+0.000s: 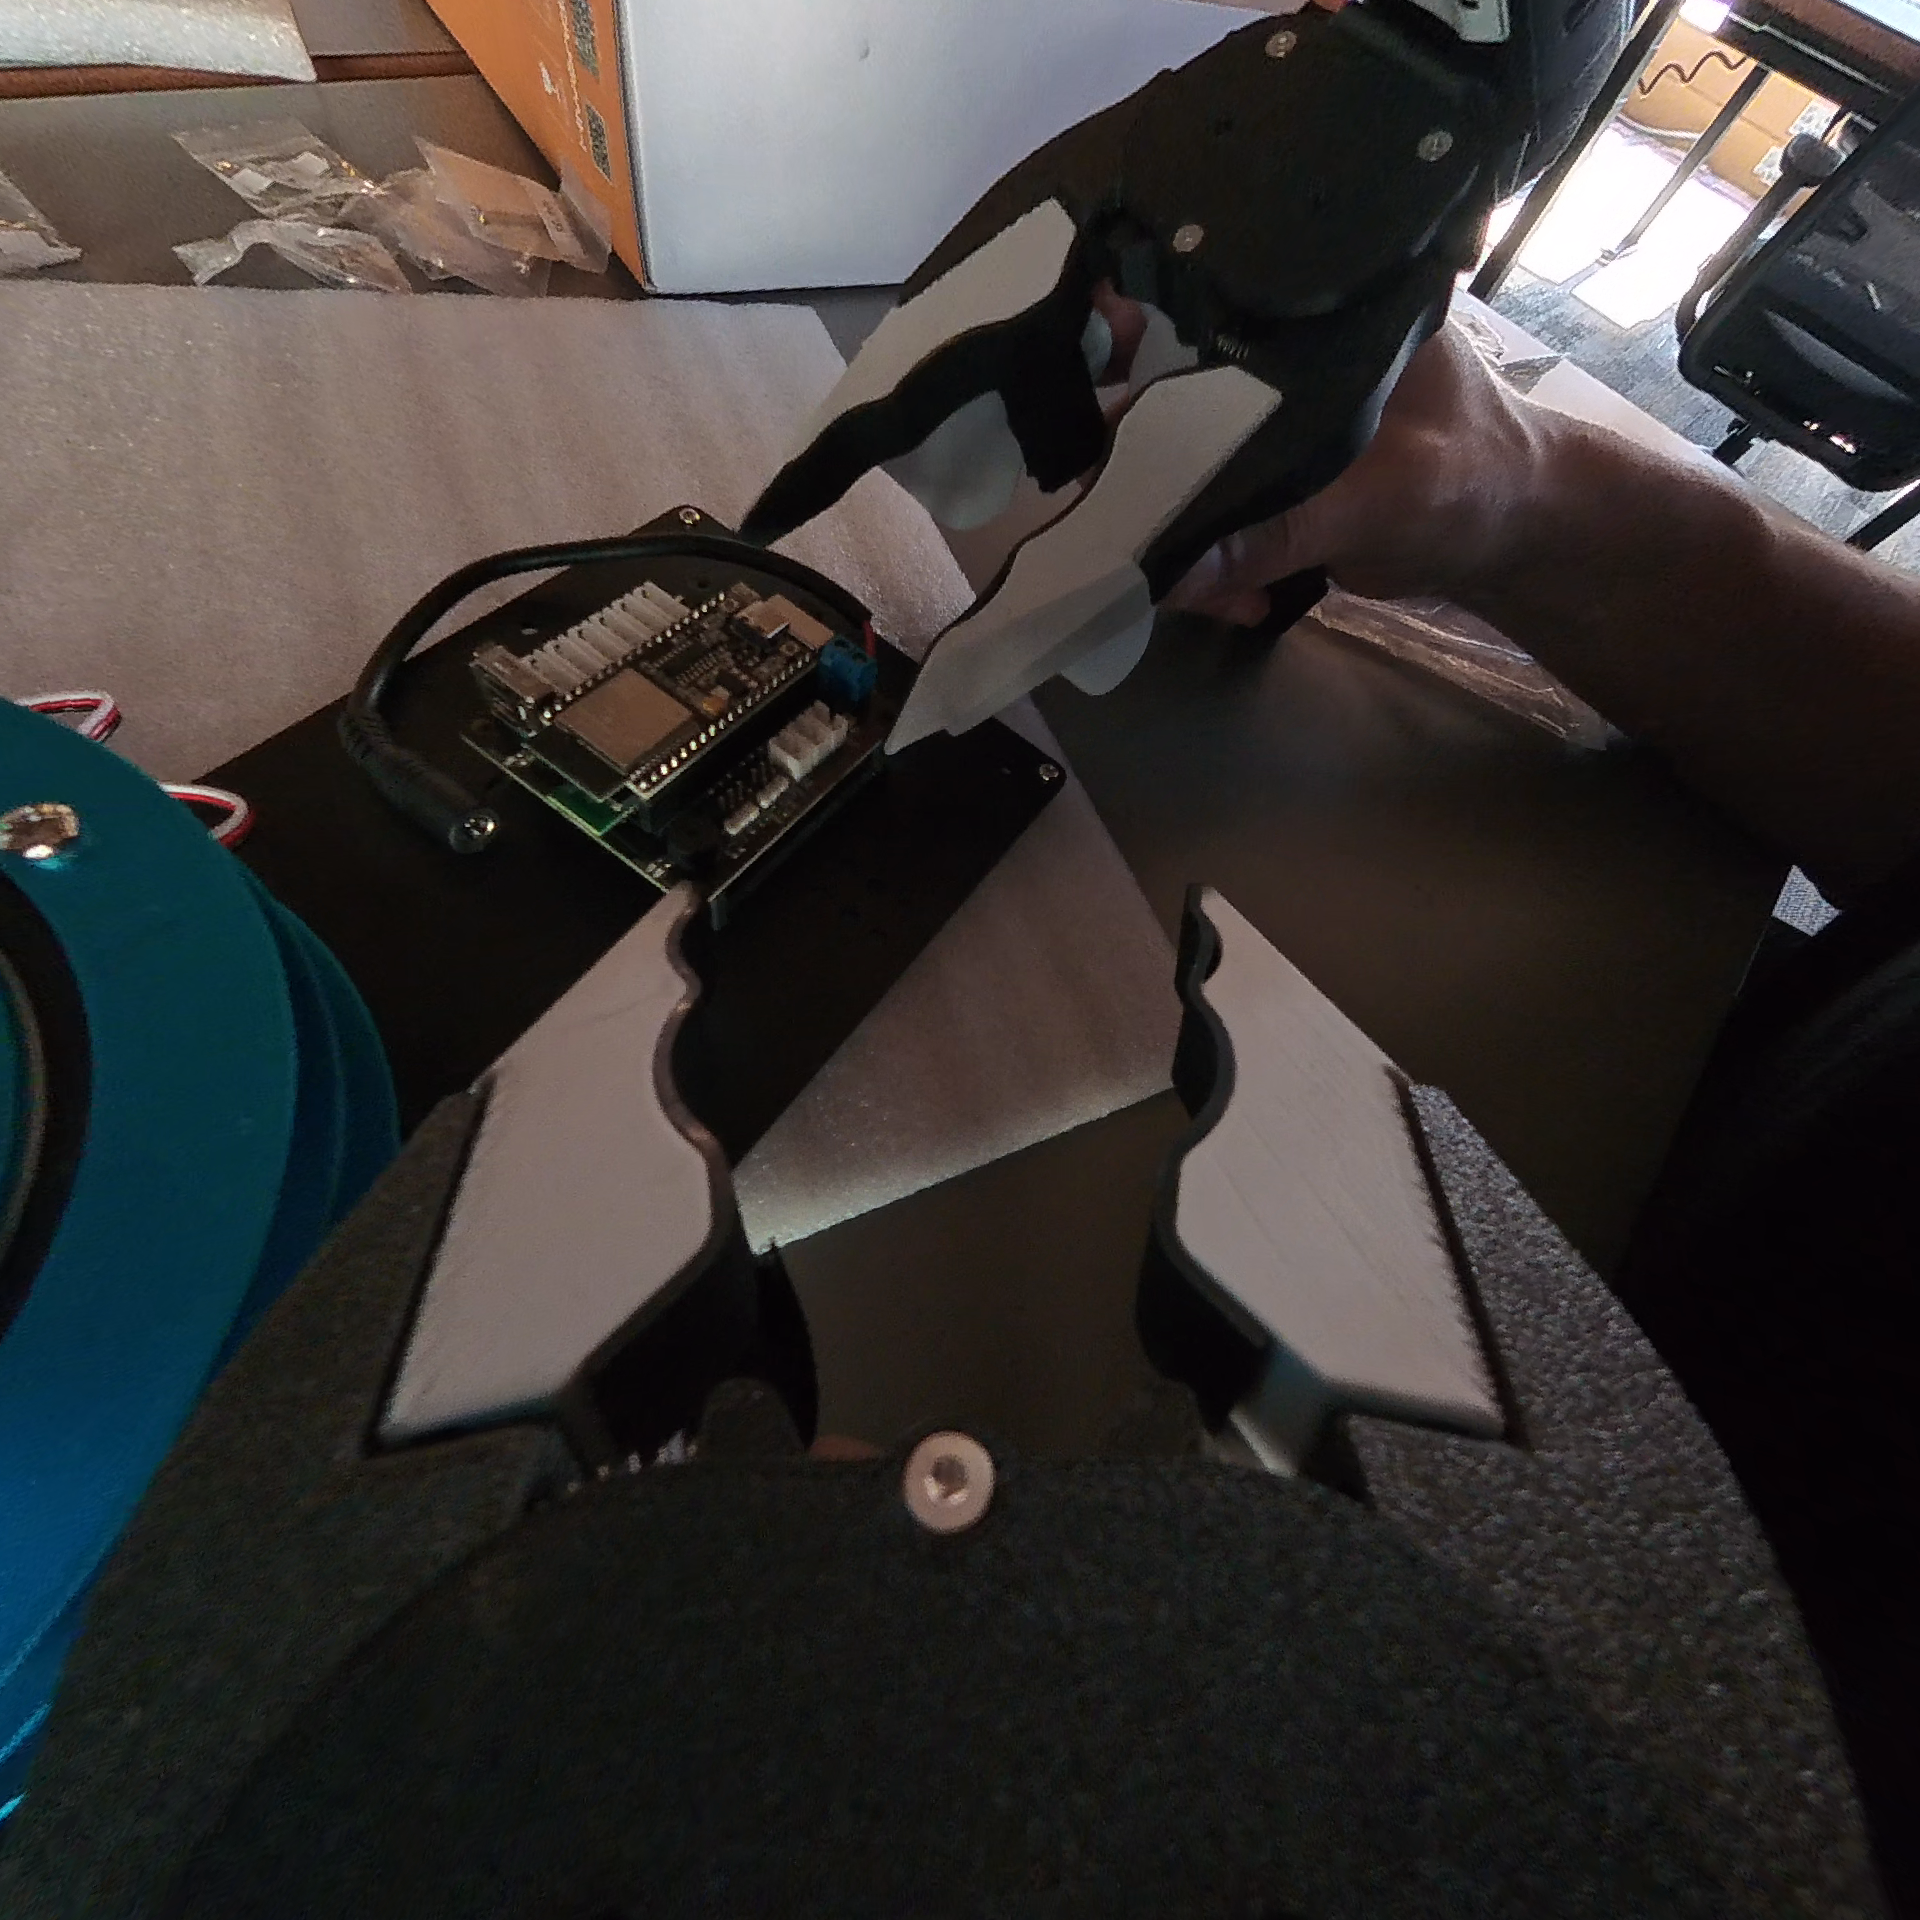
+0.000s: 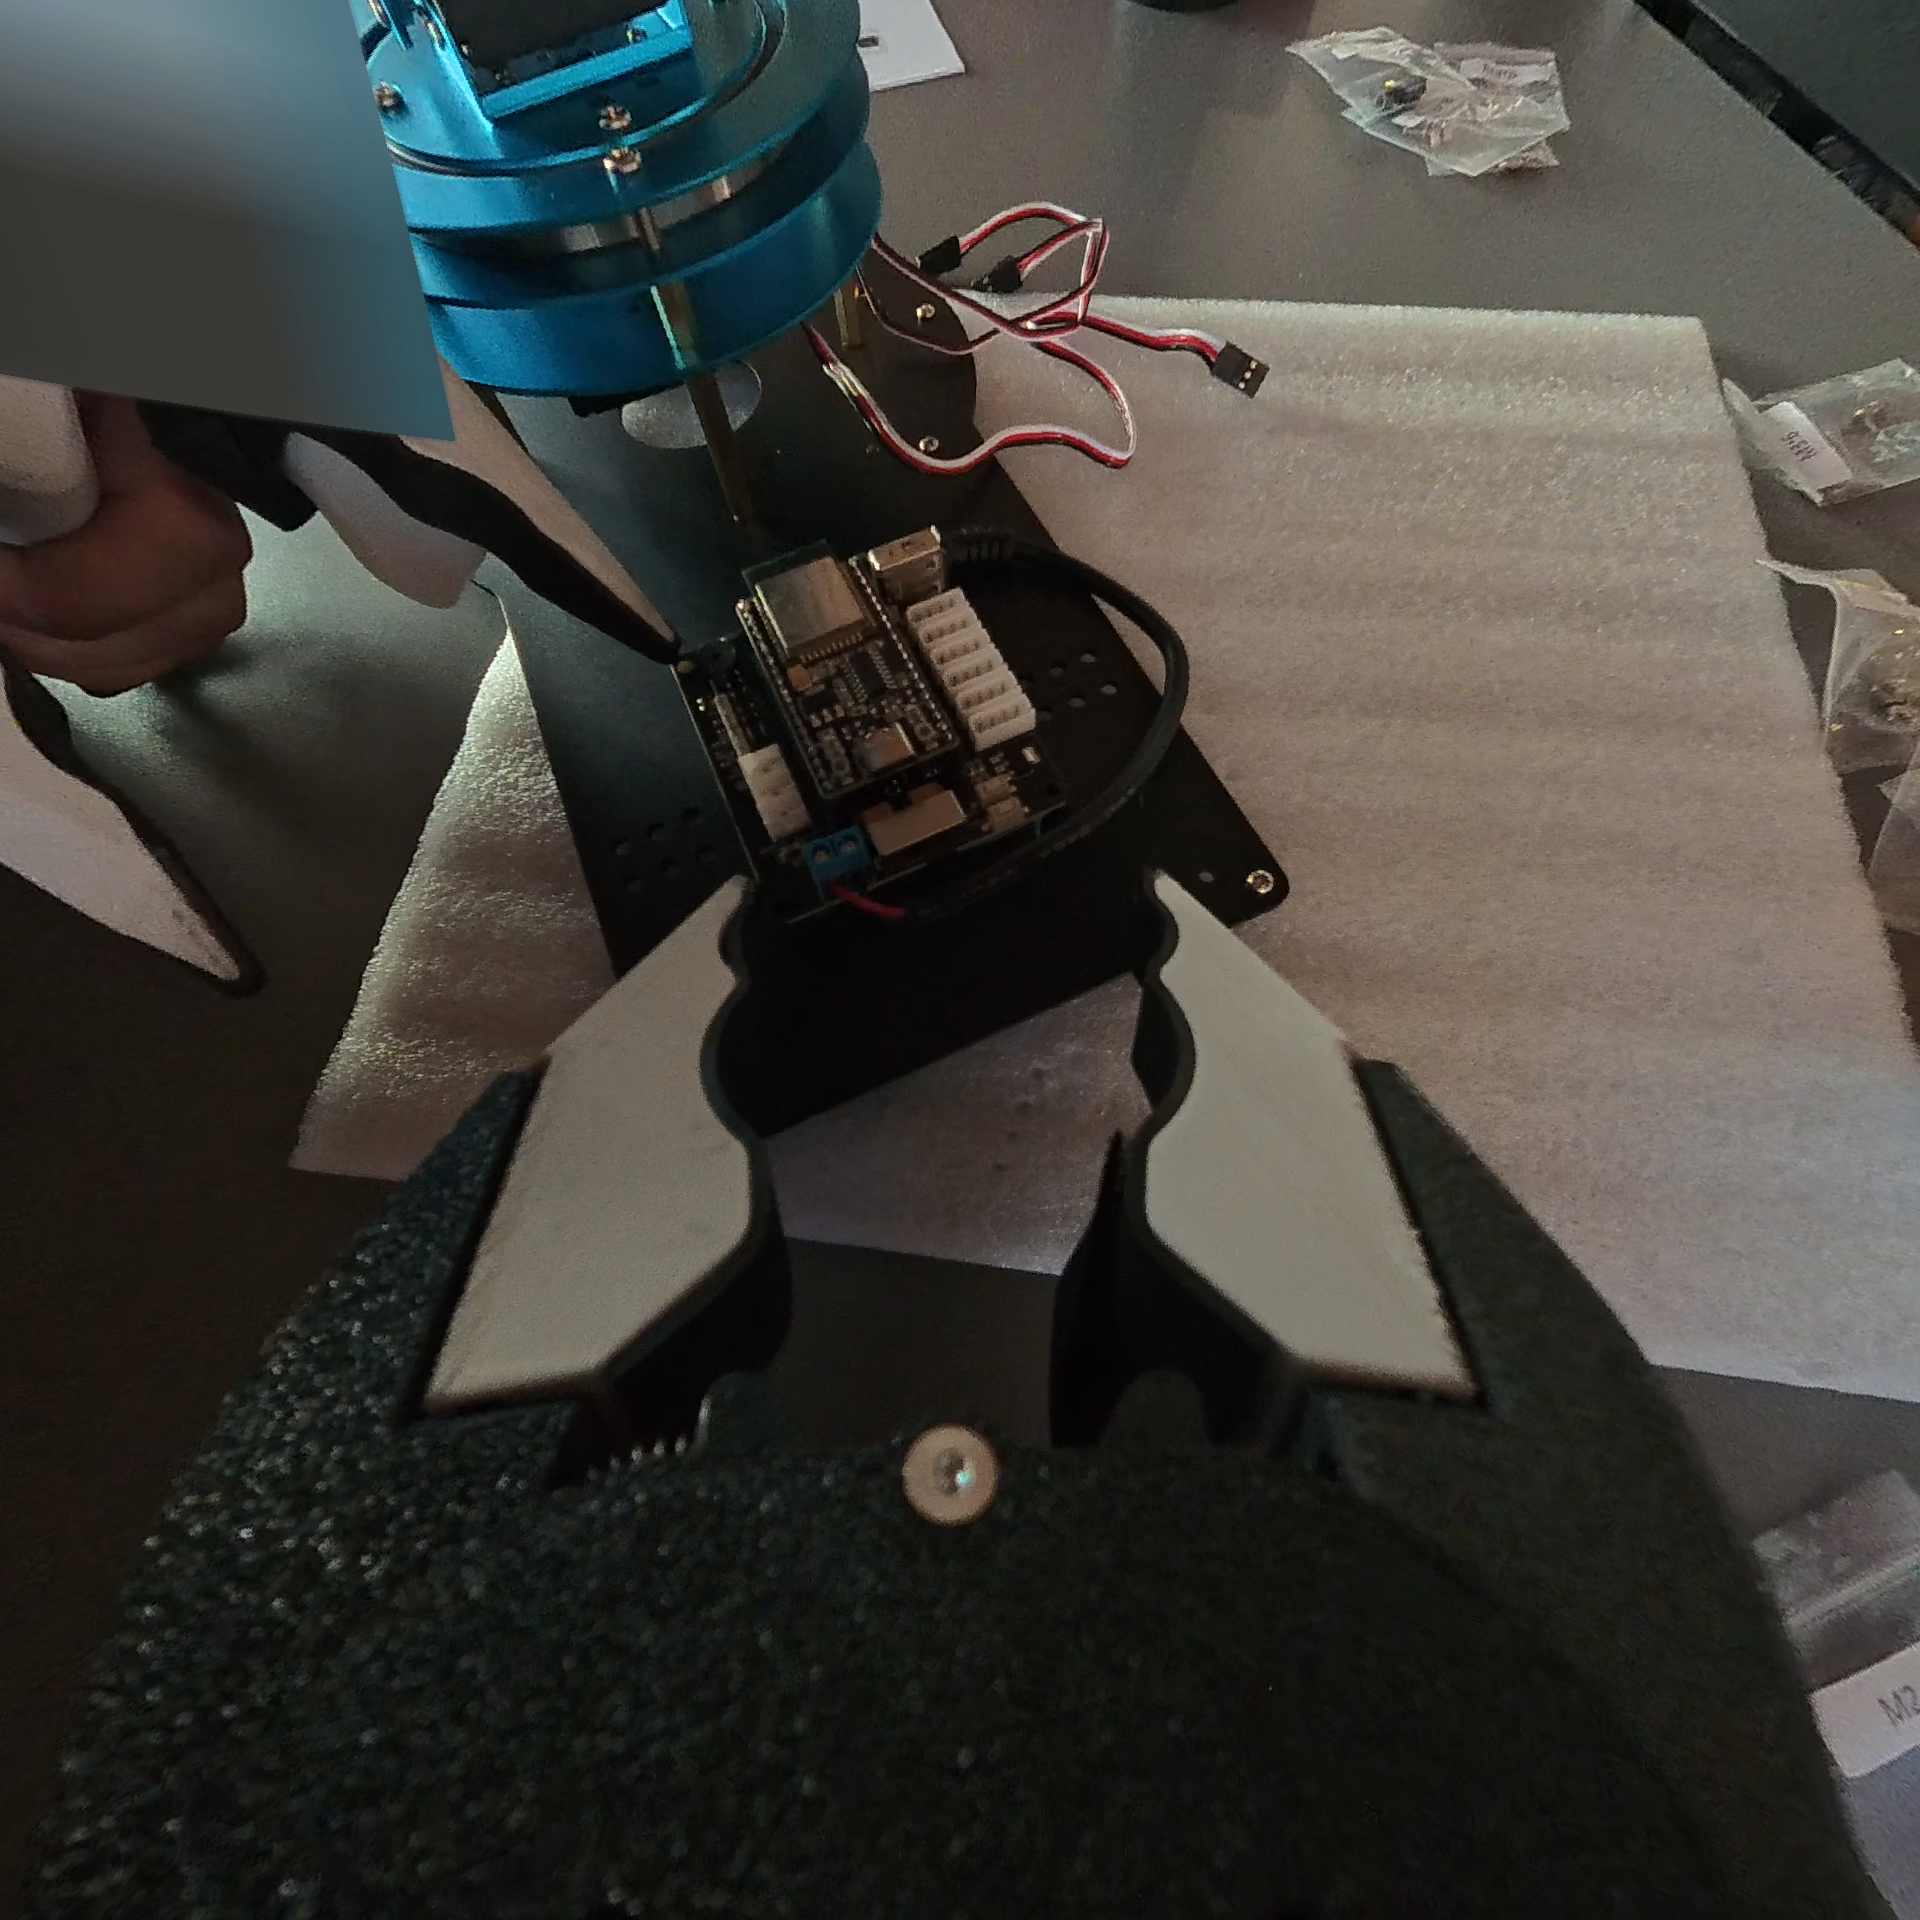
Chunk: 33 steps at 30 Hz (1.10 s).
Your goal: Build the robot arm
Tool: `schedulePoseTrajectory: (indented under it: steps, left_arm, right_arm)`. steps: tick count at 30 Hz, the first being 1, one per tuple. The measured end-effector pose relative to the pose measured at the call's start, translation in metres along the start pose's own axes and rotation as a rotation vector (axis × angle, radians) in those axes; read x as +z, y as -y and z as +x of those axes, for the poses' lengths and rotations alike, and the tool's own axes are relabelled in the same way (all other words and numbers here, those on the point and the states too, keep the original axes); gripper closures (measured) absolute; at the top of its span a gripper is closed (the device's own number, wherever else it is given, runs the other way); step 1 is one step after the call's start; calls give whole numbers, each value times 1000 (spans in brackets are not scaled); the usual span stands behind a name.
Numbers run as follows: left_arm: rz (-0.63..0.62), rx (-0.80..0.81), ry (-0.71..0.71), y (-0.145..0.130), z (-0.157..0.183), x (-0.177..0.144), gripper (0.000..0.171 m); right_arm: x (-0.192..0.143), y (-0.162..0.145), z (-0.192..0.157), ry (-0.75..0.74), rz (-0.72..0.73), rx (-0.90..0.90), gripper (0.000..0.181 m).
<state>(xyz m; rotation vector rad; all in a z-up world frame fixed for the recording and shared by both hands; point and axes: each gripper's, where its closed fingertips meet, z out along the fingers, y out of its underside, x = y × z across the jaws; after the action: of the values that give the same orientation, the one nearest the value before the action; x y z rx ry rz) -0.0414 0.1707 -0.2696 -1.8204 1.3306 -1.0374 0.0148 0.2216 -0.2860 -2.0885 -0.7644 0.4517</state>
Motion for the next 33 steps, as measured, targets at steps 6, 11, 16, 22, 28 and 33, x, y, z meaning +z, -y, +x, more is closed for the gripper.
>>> schedulePoseTrajectory:
  steps: [6,11,16,22,28,33]
  left_arm:
    - [1,0,6,0,-1,-1,83]
    - [14,7,20,-3,1,-11,84]
    - [54,65,98,-8,-3,-35,100]
    - [128,112,226,-10,-24,-62,112]
    - [182,124,80,-3,-10,-62,113]
    - [199,150,94,-2,-8,-64,114]
  right_arm:
    - [0,0,-1,9,2,4,113]
    - [-8,8,-2,14,37,7,112]
    - [-27,24,10,-31,136,34,119]
    - [-37,28,32,-129,206,84,131]
    - [-36,33,39,-153,277,154,138]
    - [-39,37,40,-167,304,167,141]
